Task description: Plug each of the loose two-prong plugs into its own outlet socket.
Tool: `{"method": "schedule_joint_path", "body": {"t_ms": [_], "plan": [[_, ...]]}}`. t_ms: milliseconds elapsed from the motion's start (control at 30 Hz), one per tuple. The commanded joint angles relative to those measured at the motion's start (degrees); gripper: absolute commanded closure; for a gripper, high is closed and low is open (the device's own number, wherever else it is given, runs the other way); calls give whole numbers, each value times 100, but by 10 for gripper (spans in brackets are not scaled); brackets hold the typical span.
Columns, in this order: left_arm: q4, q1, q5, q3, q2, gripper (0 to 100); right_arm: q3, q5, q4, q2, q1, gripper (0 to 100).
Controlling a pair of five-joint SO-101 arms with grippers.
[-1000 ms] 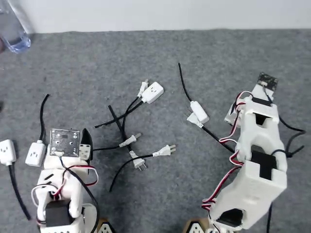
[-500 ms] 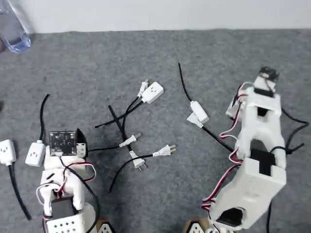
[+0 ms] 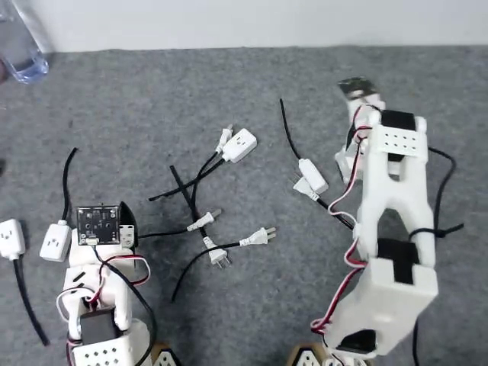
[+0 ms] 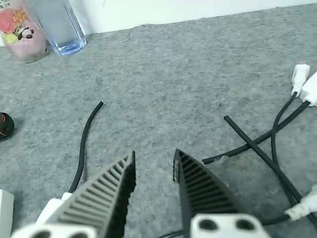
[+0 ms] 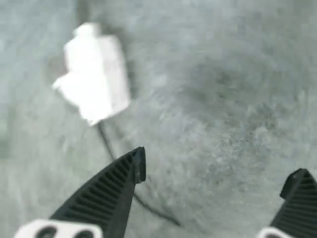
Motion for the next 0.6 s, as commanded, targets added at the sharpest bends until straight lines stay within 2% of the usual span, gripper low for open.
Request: {"method": "schedule_joint_path", "body": {"t_ms": [0,167,267,467,567], "plan": [[-132,35,18,-13,26,877,-299,1037,646,-541,-286,575],[-132,35,9,-13,26,877,-185,1371,1262,-532,-620,576],[-132,35,9,-13,26,877,457,1969,1235,-426,-690,576],[-132,35,9,-13,26,877,1512,2198,-22,-365,-673,586],[-132,35,0,-13,26,877,1732,2198,-277,-347,-743,668]]}}
